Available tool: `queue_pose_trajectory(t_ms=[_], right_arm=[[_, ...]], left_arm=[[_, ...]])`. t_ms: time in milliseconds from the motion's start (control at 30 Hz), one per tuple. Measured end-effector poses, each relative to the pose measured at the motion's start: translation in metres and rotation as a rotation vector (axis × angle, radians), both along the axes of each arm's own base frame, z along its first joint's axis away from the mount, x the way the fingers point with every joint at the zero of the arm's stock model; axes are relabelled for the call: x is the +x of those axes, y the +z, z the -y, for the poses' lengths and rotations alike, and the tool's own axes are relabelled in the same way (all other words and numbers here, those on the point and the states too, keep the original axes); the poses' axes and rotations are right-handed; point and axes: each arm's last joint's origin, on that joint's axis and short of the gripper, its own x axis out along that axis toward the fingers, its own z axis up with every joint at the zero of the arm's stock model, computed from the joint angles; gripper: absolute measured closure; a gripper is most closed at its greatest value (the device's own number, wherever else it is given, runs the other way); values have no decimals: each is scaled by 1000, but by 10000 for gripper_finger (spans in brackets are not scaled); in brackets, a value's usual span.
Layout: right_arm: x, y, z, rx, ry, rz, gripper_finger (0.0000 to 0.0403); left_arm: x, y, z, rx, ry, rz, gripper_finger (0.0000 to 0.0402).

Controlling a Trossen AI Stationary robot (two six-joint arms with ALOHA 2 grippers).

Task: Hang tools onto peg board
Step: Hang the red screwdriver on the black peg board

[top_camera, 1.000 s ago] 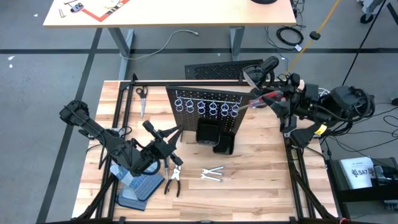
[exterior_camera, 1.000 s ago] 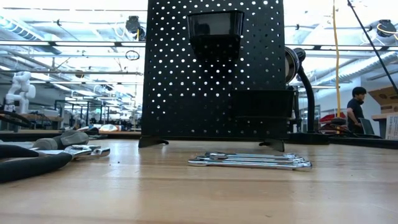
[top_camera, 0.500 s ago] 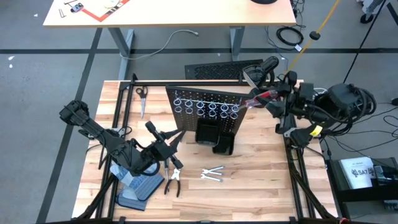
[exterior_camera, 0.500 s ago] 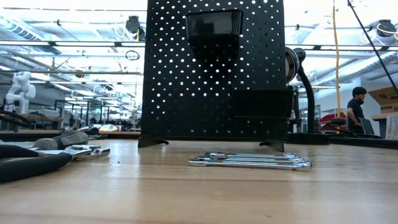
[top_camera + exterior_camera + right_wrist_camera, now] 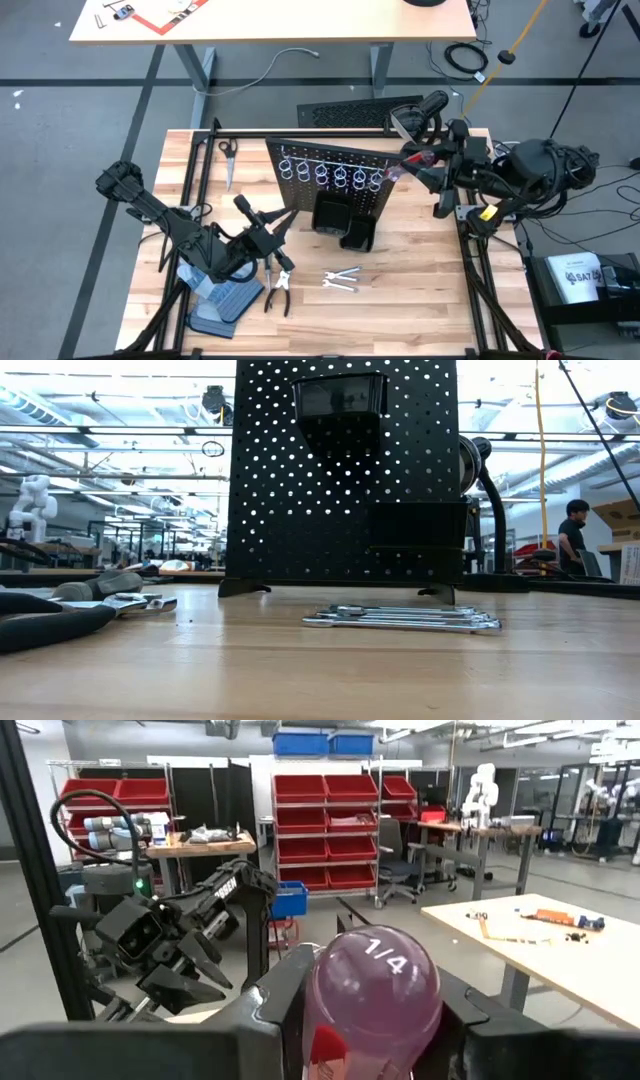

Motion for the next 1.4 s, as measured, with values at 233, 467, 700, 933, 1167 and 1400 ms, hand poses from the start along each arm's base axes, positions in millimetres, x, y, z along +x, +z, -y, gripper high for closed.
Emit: queue_pose_trajectory(t_ms=[233, 467, 700, 933, 1167, 1400], right_arm=[[1, 0, 1, 1, -2, 0, 290], [1, 0, 1, -1, -4, 3, 290], [-2, 3, 2, -13, -7, 23, 289], [-6, 10, 4, -22, -13, 43, 289], [-11, 15, 6, -30, -14, 35, 289], [-9, 14, 5, -21, -10, 26, 289]], left_arm=[[0, 0, 0, 0, 0, 0, 346], [0, 0, 0, 2, 0, -2, 346], [2, -4, 0, -3, -43, -18, 346], [8, -9, -5, -37, -117, -17, 346], [13, -13, -11, -80, -173, -24, 346], [14, -14, -13, -91, -176, -23, 346]])
